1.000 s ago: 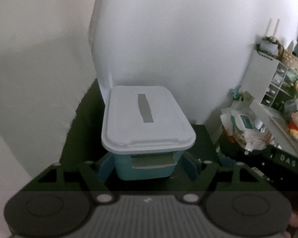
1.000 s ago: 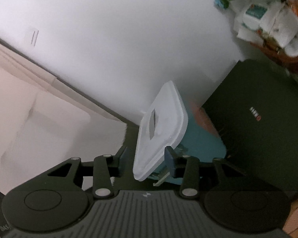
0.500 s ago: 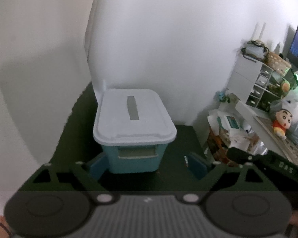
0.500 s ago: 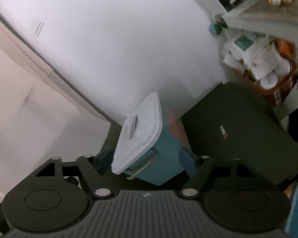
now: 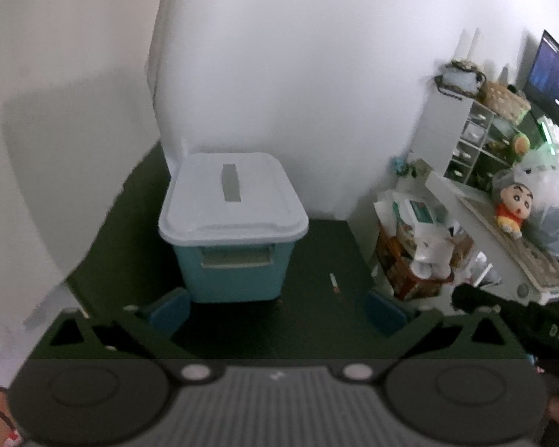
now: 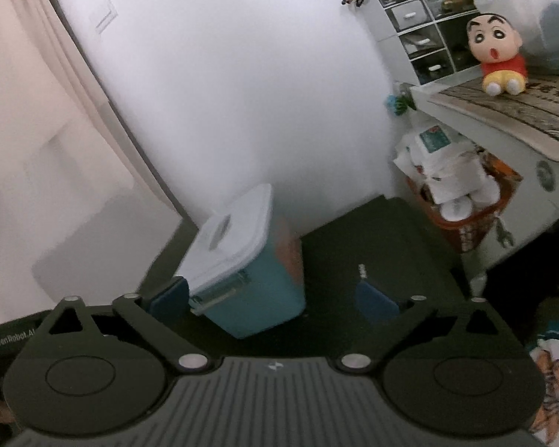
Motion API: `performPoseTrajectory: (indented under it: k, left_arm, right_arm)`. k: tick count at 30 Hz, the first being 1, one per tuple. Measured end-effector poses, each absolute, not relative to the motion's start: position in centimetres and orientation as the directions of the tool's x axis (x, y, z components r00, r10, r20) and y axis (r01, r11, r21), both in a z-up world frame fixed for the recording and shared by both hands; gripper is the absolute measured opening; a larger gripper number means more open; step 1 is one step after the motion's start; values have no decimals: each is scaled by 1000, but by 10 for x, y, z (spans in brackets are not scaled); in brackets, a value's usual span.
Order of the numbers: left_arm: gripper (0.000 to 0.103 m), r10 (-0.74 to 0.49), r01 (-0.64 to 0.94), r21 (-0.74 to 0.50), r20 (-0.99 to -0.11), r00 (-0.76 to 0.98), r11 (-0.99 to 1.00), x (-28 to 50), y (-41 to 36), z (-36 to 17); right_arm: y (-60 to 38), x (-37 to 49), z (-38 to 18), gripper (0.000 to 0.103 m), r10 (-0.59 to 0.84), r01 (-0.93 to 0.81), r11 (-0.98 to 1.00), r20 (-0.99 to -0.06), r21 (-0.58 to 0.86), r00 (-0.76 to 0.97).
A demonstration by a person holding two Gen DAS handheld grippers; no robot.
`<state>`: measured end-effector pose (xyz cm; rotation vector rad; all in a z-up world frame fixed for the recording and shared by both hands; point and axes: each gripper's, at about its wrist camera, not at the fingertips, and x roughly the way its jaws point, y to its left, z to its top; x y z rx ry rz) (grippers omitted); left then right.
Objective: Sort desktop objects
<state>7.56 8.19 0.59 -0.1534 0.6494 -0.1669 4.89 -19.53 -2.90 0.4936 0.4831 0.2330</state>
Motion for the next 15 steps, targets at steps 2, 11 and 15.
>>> performPoseTrajectory:
  k: [2,11,15]
  left_arm:
    - [102,-199,103,-193,-591,782,976,69,77,5]
    - [103,-185,100,-172,-596,781,980,55,49,2]
    - [102,-185,105,-166,-597,780,980,51,39,1]
  right_arm:
    - [-200,44,-30,102,314,-93,869,-397,486,862]
    - [-213,26,-31,103,241,-65,922,-433,382,869]
    - [-214,22,-31,103,204,-58,946,-446,319,872]
